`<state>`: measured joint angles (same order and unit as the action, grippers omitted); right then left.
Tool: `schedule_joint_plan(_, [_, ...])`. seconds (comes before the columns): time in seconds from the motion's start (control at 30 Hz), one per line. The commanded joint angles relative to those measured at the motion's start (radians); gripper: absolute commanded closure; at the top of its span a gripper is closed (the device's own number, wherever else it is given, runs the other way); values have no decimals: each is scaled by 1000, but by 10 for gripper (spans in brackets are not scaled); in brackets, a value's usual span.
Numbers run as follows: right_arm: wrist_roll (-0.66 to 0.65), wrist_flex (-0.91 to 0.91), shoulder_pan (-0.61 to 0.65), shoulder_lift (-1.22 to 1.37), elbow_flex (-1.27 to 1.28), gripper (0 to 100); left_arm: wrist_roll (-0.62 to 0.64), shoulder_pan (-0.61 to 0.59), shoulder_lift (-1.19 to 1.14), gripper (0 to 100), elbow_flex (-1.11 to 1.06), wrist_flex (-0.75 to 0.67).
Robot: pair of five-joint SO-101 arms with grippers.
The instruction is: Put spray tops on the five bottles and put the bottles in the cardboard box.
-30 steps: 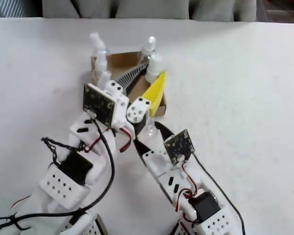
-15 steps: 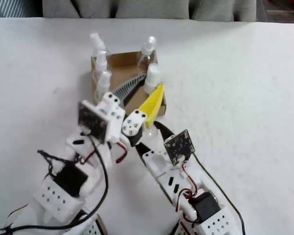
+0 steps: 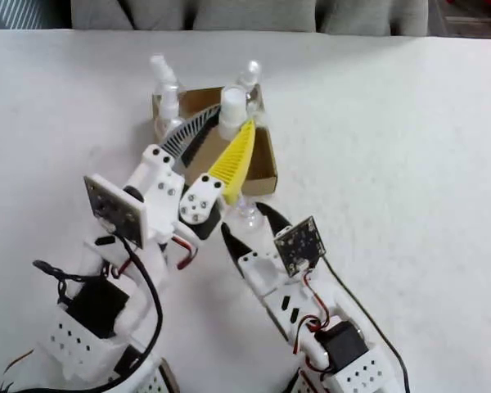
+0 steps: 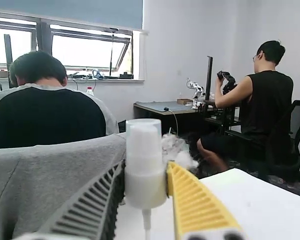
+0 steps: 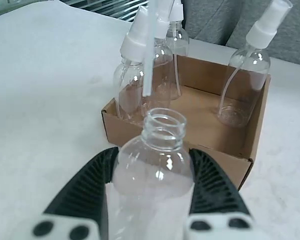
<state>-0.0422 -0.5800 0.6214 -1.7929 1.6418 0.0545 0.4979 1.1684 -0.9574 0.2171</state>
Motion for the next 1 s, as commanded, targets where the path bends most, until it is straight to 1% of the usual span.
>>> schedule_joint_plan(0.0, [0, -4, -1, -8, -11, 981, 14, -8, 19, 950, 37, -14])
schedule_joint_plan(0.13, [0, -4, -1, -8, -11, 981, 14, -7, 19, 950, -44, -106])
schedule_joint_plan(0.2, [0, -4, -1, -8, -11, 981, 14, -7, 19, 950, -72, -129])
schedule_joint_plan(0.7, [0, -4, 1, -8, -11, 981, 14, -1, 25, 950, -213, -140])
schedule_joint_plan(0.83, [0, -4, 1, -8, -11, 981, 15, -1, 27, 950, -259, -186])
schedule_joint_plan(0.97, [0, -4, 1, -8, -11, 981, 15, 45, 27, 950, -322, -186])
